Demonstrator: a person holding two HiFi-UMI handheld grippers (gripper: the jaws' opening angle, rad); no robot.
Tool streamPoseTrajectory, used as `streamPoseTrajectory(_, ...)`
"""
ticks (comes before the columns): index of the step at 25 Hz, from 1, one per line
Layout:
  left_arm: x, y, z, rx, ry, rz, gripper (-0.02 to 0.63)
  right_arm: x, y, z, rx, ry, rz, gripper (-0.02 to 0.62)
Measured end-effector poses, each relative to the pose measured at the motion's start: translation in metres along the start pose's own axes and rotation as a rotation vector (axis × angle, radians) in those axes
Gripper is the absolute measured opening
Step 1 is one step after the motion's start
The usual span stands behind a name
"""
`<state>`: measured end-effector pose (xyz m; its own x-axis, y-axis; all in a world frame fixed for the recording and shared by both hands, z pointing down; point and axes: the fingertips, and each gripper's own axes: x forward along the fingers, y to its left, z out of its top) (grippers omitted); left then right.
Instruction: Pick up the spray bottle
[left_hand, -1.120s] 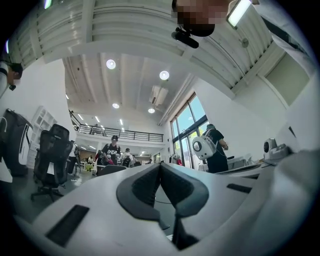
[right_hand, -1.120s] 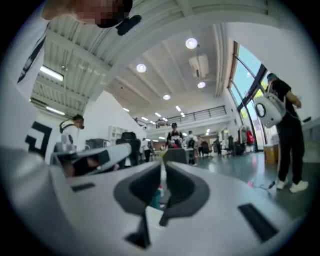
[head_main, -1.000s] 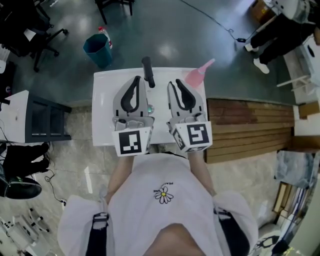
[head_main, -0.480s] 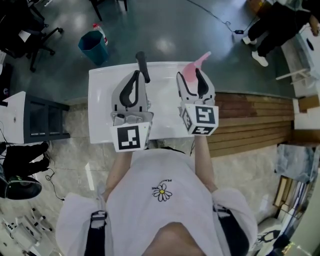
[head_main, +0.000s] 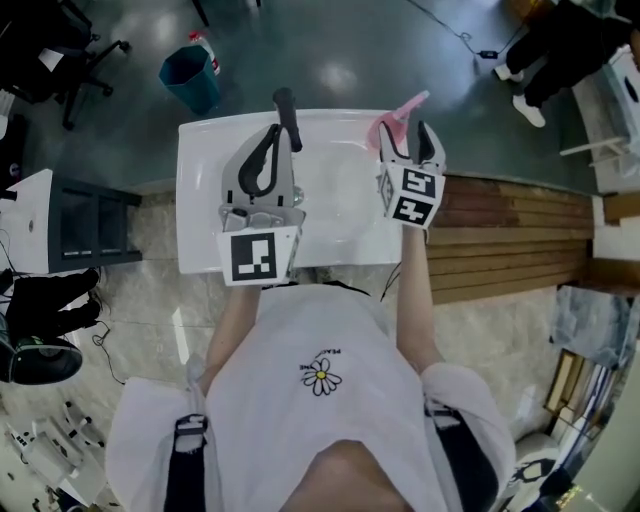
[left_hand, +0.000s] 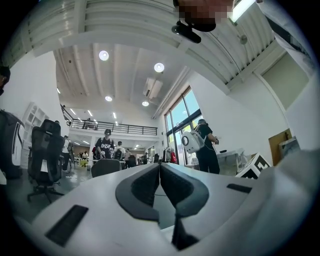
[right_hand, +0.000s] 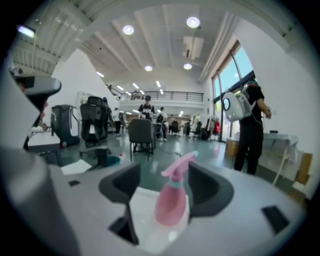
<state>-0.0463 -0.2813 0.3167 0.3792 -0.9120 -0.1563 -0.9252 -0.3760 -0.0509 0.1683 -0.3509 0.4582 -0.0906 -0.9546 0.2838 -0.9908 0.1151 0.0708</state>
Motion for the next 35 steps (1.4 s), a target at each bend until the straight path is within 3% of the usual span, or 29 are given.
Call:
streamPoseTrajectory(7,0.006,-0.002,-0.008,-0.039,0.050,-0.038,0.043,0.037,-0.018,-0.029,0.051,0.081,0.000,0.288)
streamPoseTrajectory(21,0.007,0.008,-0.016,-0.039,0.073,-0.010,0.043,0.069,-0.035,-0.066,0.102,0.182,-0.022,0.287)
streamPoseTrajectory(23,0.008,0.011,-0.016,-0.042,0.076,-0.001,0.043,0.069,-0.037,-0.066,0.101,0.180,-0.028,0.282)
streamPoseTrajectory(26,0.008,0.014,-0.018,-0.045,0.079,0.010,0.041,0.070,-0.037,-0.062,0.087,0.166,-0.033,0.219)
streamPoseTrajectory(35,0.008,0.017,-0.020,-0.039,0.083,0.017,0.041,0.070,-0.032,-0.062,0.073,0.165,-0.009,0.207)
